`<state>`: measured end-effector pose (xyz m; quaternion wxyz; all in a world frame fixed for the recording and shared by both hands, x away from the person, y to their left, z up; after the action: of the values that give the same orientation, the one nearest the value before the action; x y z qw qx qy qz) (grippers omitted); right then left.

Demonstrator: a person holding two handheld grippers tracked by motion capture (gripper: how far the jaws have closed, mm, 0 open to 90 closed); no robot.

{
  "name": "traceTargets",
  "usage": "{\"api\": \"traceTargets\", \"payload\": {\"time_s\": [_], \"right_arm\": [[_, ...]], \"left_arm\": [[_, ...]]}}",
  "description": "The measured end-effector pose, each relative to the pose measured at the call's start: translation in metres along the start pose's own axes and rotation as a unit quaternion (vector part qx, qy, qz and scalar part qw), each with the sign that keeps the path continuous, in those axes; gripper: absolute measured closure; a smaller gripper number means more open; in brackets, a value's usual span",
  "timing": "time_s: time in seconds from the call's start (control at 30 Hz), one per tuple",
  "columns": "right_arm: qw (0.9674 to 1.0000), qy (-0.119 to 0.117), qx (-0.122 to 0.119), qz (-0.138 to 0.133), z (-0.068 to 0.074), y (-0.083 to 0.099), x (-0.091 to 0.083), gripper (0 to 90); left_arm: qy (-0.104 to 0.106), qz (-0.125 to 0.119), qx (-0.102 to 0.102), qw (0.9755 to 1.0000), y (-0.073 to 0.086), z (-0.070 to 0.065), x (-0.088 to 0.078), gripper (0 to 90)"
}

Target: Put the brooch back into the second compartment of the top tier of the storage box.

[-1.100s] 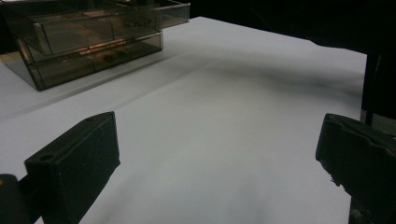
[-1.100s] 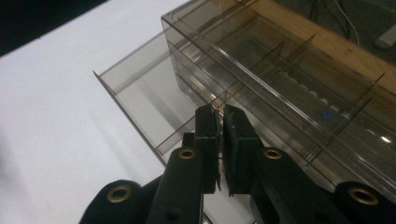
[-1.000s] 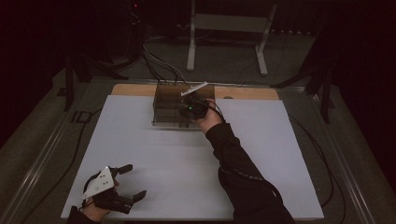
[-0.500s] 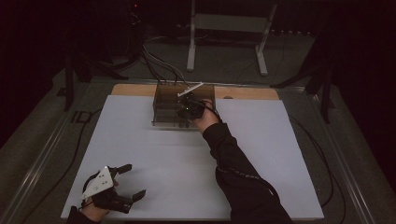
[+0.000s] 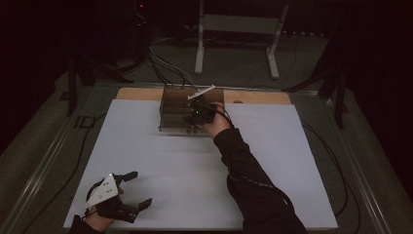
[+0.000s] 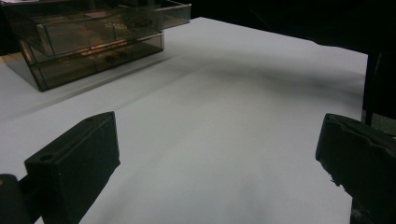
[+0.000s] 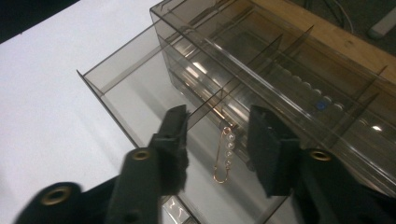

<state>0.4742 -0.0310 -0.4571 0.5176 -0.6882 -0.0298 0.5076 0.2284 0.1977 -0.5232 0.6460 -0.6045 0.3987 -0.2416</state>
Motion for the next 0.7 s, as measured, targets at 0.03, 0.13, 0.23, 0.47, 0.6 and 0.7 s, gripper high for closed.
{"api": "traceTargets", "payload": {"time_s": [0.03, 0.13, 0.23, 0.47, 0.6, 0.7], "right_arm": [[1.0000, 0.000, 0.002, -0.001, 0.002, -0.002, -0.003, 43.1], [1.0000, -0.002, 0.003, -0.004, 0.005, -0.004, -0.006, 31.2], [1.0000, 0.002, 0.005, -0.006, 0.006, -0.004, -0.008, 25.3], [0.9996, 0.002, 0.018, -0.024, 0.007, -0.006, -0.018, 13.5], [0.9993, -0.008, 0.015, -0.033, 0.010, -0.007, -0.023, 1.9], [0.9991, -0.014, 0.006, -0.039, 0.013, -0.008, -0.028, 0.2]], "left_arm": [[0.000, 0.001, 0.003, 1.0000, 0.000, -0.001, 0.000, 0.6], [0.001, 0.000, -0.002, 1.0000, 0.000, 0.000, 0.001, 0.6], [0.000, 0.002, -0.001, 1.0000, 0.001, 0.000, 0.000, 0.6], [-0.002, -0.002, -0.001, 1.0000, -0.001, 0.000, -0.001, 0.6], [-0.002, -0.001, 0.000, 1.0000, -0.001, 0.000, 0.000, 0.6], [-0.002, -0.002, -0.002, 1.0000, -0.001, 0.001, 0.000, 0.6]]}}
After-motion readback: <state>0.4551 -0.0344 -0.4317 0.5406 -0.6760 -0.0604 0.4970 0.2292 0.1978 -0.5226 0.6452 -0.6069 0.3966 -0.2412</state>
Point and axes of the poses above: each handheld gripper's, and its own axes: x roughly forward along the jaws, y roughly out of its underside, z roughly to its left, the point moved 4 cm from there along x, roughly forward along the jaws, and after that the axes turned 5 degrees about -z, right-handed, at the moved point
